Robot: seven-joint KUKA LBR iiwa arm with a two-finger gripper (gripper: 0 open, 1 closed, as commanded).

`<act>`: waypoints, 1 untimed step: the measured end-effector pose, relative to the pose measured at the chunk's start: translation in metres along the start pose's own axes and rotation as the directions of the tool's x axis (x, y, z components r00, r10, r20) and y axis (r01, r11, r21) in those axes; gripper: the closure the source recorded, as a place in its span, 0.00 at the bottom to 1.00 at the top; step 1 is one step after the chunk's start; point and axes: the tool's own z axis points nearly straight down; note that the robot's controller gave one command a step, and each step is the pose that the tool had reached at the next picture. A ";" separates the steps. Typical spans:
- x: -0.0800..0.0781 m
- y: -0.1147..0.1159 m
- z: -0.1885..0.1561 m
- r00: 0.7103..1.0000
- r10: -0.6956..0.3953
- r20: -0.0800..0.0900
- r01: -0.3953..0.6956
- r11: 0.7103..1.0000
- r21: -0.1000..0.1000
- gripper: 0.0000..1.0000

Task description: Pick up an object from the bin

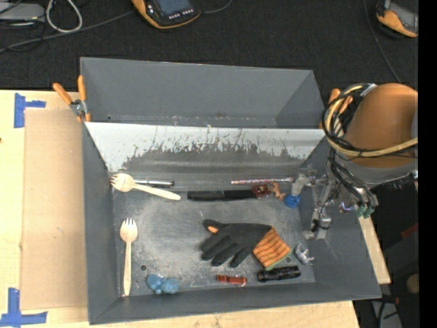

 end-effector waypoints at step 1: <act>-0.002 0.000 -0.005 1.000 -0.003 0.008 0.003 1.000 0.001 0.00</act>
Offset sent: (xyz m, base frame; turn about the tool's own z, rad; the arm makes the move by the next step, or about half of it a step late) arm -0.0521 0.0045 -0.1048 -0.2142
